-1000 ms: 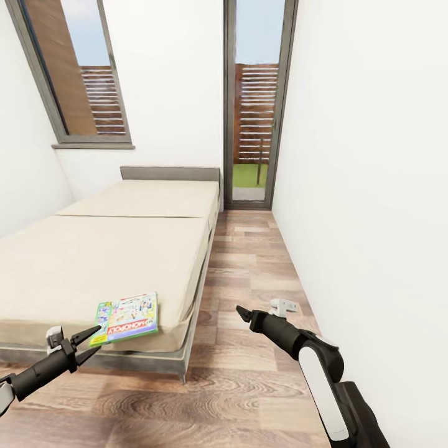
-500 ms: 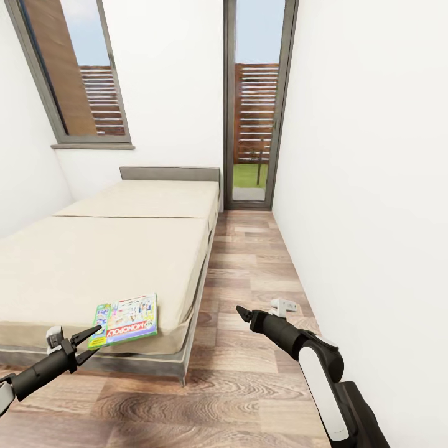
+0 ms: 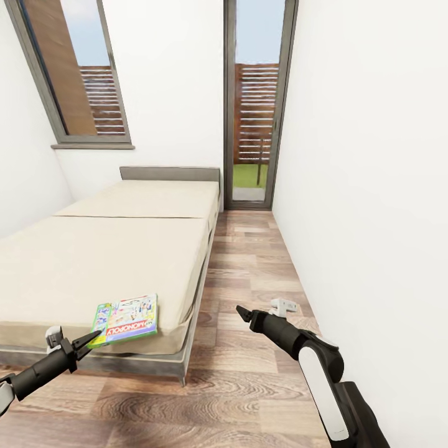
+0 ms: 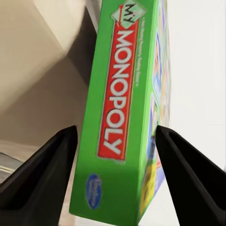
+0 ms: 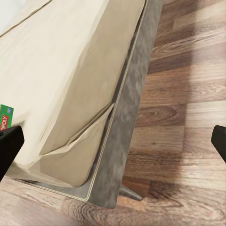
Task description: Put all the toys in the child's room - the three board games (two on the bed and one on the table), the two jigsaw puzzles on the table, and the tennis ball on the table - inside the toy box on the table in the child's room.
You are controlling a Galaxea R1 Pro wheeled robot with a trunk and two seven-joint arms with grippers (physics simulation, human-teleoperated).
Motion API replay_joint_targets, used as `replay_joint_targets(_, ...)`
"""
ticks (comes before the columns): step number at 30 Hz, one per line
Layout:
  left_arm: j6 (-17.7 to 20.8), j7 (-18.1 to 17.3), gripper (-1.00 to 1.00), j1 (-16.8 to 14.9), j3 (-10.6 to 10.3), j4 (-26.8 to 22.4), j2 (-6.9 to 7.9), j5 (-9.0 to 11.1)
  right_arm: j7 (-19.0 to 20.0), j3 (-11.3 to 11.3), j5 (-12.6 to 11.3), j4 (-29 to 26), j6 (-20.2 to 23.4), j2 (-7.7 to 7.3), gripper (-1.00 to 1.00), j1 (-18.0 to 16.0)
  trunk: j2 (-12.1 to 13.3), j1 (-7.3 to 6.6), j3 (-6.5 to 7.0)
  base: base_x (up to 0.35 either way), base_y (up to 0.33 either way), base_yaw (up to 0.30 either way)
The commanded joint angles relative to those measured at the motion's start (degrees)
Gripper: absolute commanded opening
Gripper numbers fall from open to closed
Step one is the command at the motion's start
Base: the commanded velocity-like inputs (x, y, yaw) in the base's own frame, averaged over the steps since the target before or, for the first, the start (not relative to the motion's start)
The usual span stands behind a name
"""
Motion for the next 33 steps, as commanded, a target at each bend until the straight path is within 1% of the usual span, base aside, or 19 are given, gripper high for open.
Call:
replay_joint_targets(1, 0.1, 0.0, -1.00, 0.0, -0.3, 0.1, 0.03, -0.1, 0.0, 0.0, -0.1, 0.0, 0.3, 0.02, 1.00, 0.0, 0.0, -0.01, -0.06, 0.000, 0.000, 0.000)
replay_joint_targets(12, 0.1, -0.4, -1.00, 0.0, -0.3, 0.1, 0.03, -0.1, 0.0, 0.0, -0.1, 0.0, 0.3, 0.02, 1.00, 0.0, 0.0, -0.01, -0.06, 0.000, 0.000, 0.000)
replay_joint_targets(24, 0.1, -0.4, -1.00, 0.0, -0.4, 0.1, 0.03, -0.1, 0.0, 0.0, -0.1, 0.0, 0.3, 0.02, 1.00, 0.0, 0.1, -0.32, 2.60, 0.000, 0.000, 0.000)
replay_joint_targets(33, 0.1, -0.4, -1.00, 0.0, -0.4, 0.1, 0.03, -0.1, 0.1, -0.2, -0.6, 0.0, 0.3, 0.02, 1.00, 0.0, 3.8, -2.29, 4.22, 0.000, 0.000, 0.000)
